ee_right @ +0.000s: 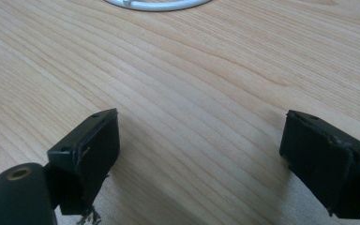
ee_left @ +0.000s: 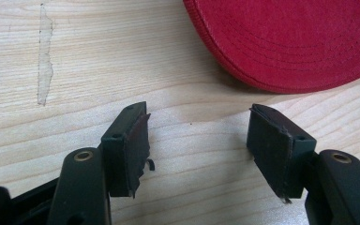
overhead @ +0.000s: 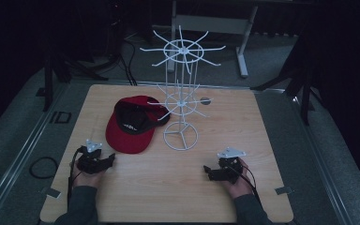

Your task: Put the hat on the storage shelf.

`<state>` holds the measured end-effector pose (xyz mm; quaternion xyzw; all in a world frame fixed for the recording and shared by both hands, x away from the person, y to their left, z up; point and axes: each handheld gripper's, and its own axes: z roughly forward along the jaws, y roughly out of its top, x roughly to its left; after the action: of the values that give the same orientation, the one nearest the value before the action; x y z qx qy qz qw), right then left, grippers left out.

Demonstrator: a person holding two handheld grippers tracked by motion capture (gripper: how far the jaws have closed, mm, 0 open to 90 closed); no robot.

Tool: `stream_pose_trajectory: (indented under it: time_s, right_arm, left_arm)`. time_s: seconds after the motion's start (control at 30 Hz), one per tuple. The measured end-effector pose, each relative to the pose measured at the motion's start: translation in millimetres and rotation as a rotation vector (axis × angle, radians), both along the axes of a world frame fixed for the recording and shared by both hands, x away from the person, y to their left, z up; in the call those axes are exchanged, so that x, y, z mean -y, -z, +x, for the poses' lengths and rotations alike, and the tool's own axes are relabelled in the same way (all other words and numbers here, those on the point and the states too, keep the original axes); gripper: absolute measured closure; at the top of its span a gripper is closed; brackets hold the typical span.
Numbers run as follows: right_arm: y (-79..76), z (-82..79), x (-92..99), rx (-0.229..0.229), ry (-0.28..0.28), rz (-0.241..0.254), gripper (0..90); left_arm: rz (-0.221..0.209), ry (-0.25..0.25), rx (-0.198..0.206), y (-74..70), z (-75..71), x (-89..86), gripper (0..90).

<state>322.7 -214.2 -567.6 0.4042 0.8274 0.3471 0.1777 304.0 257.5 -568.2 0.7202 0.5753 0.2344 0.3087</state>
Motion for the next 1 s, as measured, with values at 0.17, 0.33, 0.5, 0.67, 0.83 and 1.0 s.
stream_pose_trajectory:
  time_s: [0.17, 0.33, 0.5, 0.67, 0.83, 1.0]
  right_arm:
    - [0.0, -0.1, 0.0, 0.000, 0.000, 0.000, 12.1]
    - [0.0, 0.0, 0.0, -0.001, 0.000, 0.001, 12.1]
    - [0.0, 0.0, 0.0, 0.000, 0.000, 0.000, 12.1]
    - [0.0, 0.0, 0.0, 0.000, 0.000, 0.000, 12.2]
    - [0.0, -0.1, 0.0, 0.000, 0.000, -0.001, 12.1]
    - [0.0, -0.1, 0.0, -0.001, 0.001, 0.000, 12.2]
  left_arm:
    - [0.002, 0.000, -0.001, -0.1, -0.5, 0.3, 39.5]
    - [-0.006, 0.001, -0.013, -1.5, -0.8, -1.6, 42.5]
    - [-0.061, -0.005, 0.004, -8.1, -4.6, -8.5, 54.4]
    - [-0.099, -0.039, 0.039, -21.1, -1.9, -15.6, 53.2]
    - [-0.120, -0.045, 0.064, -33.7, 6.6, -20.2, 51.9]
    - [-0.165, -0.043, 0.079, -45.8, 20.0, -26.3, 53.5]
